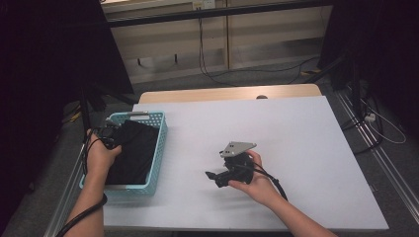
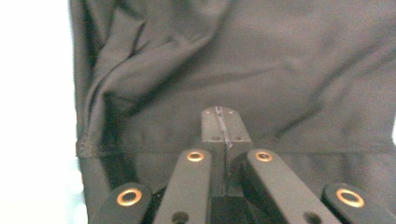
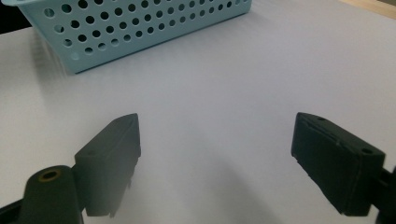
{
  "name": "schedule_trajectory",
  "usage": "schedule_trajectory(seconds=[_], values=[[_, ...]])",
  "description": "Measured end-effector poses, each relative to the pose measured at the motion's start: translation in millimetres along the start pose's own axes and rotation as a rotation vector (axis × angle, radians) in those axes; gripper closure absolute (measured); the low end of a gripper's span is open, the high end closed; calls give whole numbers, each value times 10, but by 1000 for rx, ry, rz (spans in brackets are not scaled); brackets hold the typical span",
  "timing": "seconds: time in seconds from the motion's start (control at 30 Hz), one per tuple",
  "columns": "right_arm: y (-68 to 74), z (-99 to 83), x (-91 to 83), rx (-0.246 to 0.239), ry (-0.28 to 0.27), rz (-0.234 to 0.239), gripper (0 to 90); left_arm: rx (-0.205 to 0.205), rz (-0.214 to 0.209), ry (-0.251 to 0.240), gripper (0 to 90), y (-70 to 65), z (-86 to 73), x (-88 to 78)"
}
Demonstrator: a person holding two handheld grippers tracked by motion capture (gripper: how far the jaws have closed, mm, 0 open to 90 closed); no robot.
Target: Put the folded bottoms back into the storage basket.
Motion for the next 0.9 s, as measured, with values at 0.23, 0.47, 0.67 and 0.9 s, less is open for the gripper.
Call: schedule_trajectory(seconds=[0.23,0.47,0.67,0.9], values=[[-16,-23,-37,-6,3,-13,154,55,-90,-5,900,-255,-4,-187],[-20,-25,-115,-6,-13,-23,155,72,-100,139,900,-357,-170,41],[-66,-49,-168,-3,-17,-35,155,96,-160,150,900,-496,-80,79],[-75,-47,-196,2,-28,-31,155,123,-241,143,900,-682,45,129]])
Point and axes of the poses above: each handheld gripper's, and its own axes: x roughly forward along the jaws, z roughly out of its top, y roughly to its left, the point moved 2 cm from there along x, roughly forward along the jaws, and after that the axes turned 15 degrees about x, right-handed, at the moved point
